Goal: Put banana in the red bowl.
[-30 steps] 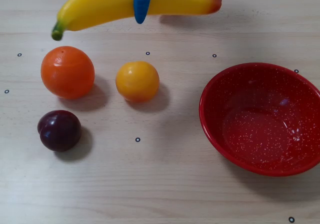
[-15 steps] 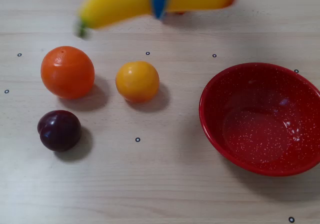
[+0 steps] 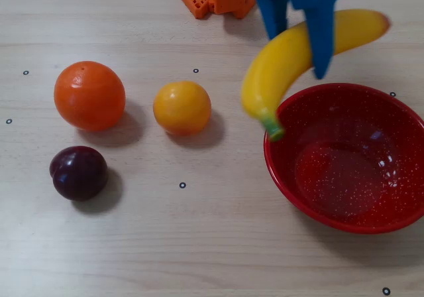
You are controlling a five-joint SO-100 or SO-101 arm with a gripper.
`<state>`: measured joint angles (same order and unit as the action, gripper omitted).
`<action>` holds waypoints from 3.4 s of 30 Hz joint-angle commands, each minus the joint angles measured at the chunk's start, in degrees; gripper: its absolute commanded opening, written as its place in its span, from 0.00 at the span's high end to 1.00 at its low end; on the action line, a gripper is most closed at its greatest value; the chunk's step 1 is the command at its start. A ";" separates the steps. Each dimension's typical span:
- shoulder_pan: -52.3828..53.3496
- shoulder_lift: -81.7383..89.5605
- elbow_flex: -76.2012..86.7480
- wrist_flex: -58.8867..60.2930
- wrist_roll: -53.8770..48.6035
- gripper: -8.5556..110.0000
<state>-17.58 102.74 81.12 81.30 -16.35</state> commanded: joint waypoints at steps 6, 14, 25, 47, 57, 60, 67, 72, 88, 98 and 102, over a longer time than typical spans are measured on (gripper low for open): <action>-5.19 -5.45 -16.44 -1.85 1.23 0.93; -8.09 -14.15 -25.66 -0.26 -2.20 0.93; -9.32 -26.19 -34.28 1.41 -4.92 0.93; -4.92 -33.22 -32.43 1.76 -10.90 0.93; -3.60 -33.22 -27.51 -0.18 -11.16 0.82; -3.25 -33.22 -26.37 -0.88 -11.51 0.81; -2.29 -33.05 -25.14 -2.55 -11.51 0.70; -1.58 -32.52 -25.05 -3.60 -11.51 0.64; 0.26 -25.49 -25.05 -8.53 -7.82 0.82; 2.29 -18.46 -22.41 -8.61 -3.96 0.93; 4.31 -14.59 -21.53 -7.47 -1.67 0.93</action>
<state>-13.97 78.75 62.31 74.00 -20.39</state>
